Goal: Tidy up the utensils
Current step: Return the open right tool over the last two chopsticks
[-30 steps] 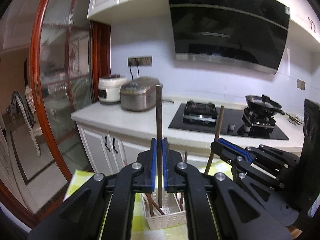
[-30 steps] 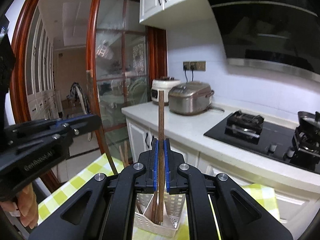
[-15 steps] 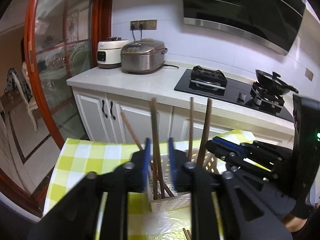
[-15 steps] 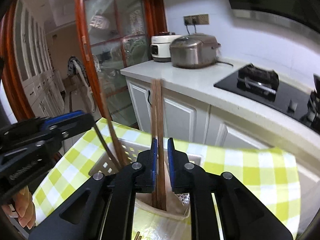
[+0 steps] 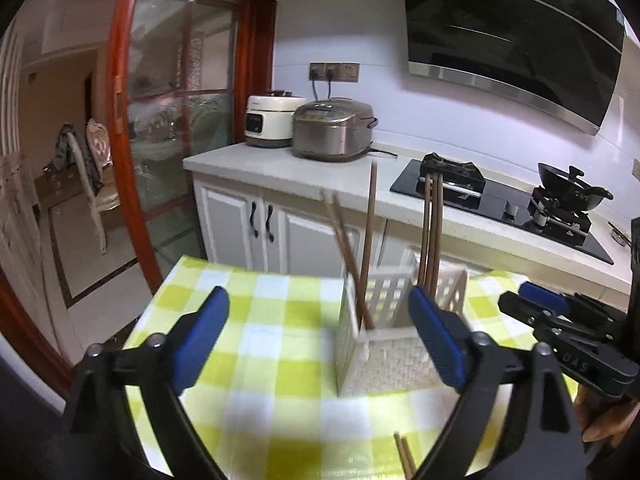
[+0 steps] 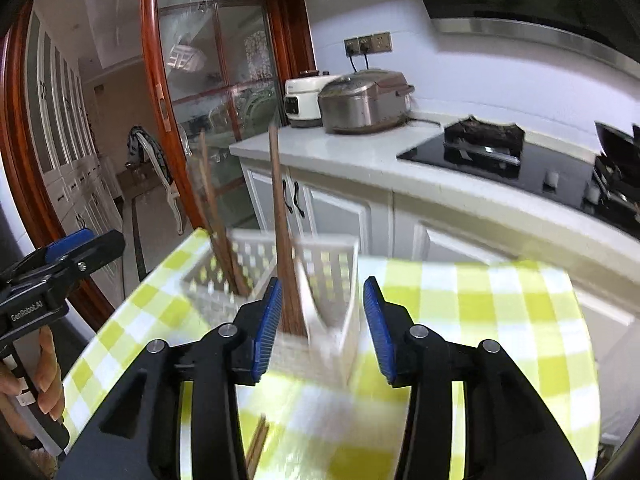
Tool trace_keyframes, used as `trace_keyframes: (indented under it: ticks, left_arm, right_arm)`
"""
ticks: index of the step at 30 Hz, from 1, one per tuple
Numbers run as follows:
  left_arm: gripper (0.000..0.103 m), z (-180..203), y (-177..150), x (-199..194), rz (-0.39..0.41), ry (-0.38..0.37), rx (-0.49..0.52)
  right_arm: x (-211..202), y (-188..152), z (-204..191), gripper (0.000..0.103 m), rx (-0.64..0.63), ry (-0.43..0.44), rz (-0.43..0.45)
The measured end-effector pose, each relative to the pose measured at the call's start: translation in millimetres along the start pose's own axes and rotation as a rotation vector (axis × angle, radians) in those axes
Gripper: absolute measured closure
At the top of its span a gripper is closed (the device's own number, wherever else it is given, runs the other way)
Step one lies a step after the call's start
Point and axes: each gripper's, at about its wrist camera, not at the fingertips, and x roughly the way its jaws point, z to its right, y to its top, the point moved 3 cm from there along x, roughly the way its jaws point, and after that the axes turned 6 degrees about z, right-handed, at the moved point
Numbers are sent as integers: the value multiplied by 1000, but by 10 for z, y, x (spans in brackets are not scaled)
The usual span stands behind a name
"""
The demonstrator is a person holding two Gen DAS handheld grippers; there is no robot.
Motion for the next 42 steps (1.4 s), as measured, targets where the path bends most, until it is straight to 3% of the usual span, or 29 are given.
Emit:
trace_keyframes:
  ticks: [2, 9, 13, 20, 27, 35, 42]
  left_arm:
    - [9, -11, -194, -67, -8, 15, -3]
    - [7, 41, -894, -294, -75, 47, 44]
    - [5, 86, -1155, -444, -92, 23, 41]
    - [5, 165, -1456, -661, -102, 14, 54]
    - [5, 110, -1668, -646, -140, 17, 64]
    - [5, -87, -1754, -631, -149, 54, 40]
    - [5, -119, -1769, -712, -123, 62, 77]
  right_arm:
    - [-68, -229, -35, 48, -8, -13, -14]
    - [-296, -900, -119, 39, 35, -4, -56]
    - [-396, -1216, -192, 36, 16, -14, -88]
    - [-521, -1484, -164, 35, 45, -28, -118]
    - [-481, -1497, -209, 36, 14, -51, -142]
    - [-325, -1612, -397, 77, -26, -28, -206]
    - [-217, -1635, -583, 81, -49, -8, -237]
